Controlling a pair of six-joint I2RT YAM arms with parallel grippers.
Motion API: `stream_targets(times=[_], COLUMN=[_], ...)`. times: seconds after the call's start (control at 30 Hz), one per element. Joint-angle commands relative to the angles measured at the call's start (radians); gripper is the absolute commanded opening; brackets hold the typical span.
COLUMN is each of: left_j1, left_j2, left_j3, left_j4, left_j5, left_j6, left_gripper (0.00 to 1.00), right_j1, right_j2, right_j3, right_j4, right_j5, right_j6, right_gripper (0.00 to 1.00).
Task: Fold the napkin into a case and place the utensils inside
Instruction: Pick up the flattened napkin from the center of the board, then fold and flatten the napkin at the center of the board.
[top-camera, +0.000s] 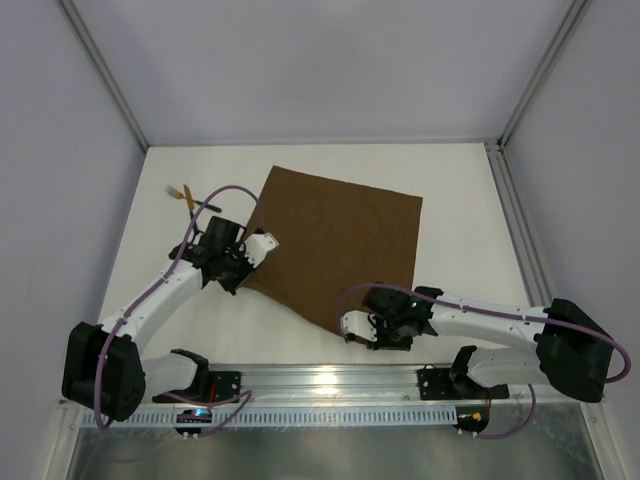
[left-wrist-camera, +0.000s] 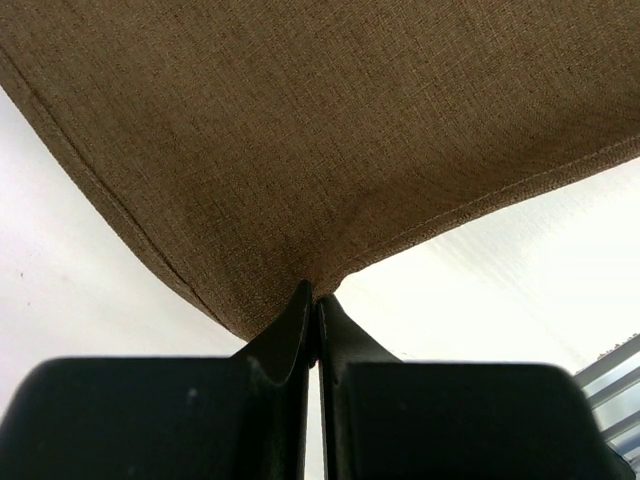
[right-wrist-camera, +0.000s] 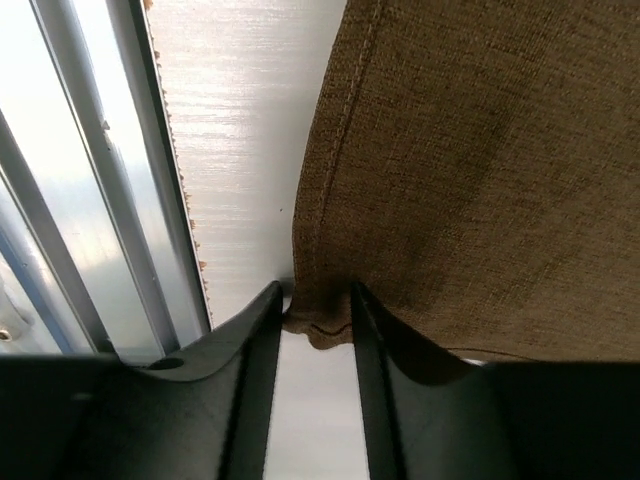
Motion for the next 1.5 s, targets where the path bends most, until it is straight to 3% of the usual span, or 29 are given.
stream_targets(times=[0.0, 0.13, 0.4, 0.6, 0.73, 0.87, 1.0, 1.3, 1.47], left_j1=[0.008, 0.013, 0.016, 0.016, 0.016, 0.016, 0.016, 0.053, 0.071], left_j2=[-0.027, -0.042, -0.145, -0.256, -0.204, -0.013, 0.158, 0.509, 0.666], left_j3=[0.049, 0.061, 0.083, 0.207, 0.267, 0.336, 0.442, 0.635, 0.707], left_j4=[-0.037, -0.066, -0.238, -0.344, -0.208, -0.057, 0.067, 0.222, 0.256], left_j5=[0.040, 0.036, 0.031, 0.039, -0.081, -0.207, -0.257, -0.326, -0.322], left_j6=[-0.002, -0.004, 0.005, -0.051, -0.119, -0.162, -0.150, -0.087, -0.059], left_gripper=[0.00, 0.00, 0.00, 0.00, 0.00, 0.00, 0.00, 0.00, 0.00], right_j1=[0.010, 0.010, 0.010, 0.009, -0.067, -0.357, -0.466, -0.591, -0.602], right_j2=[0.027, -0.027, -0.324, -0.361, -0.277, -0.188, -0.050, 0.453, 0.597], right_j3=[-0.010, 0.001, 0.139, 0.300, 0.289, 0.295, 0.326, 0.613, 0.749], right_j4=[0.044, 0.026, -0.104, -0.244, -0.204, -0.015, 0.130, 0.178, 0.167], right_j5=[0.057, 0.063, -0.043, 0.034, 0.193, 0.108, 0.099, 0.124, 0.169], right_j6=[0.018, 0.020, -0.028, 0.006, 0.040, 0.030, -0.011, -0.060, -0.055], right_gripper=[0.28, 0.04, 0.03, 0.03, 0.03, 0.03, 0.03, 0.03, 0.03])
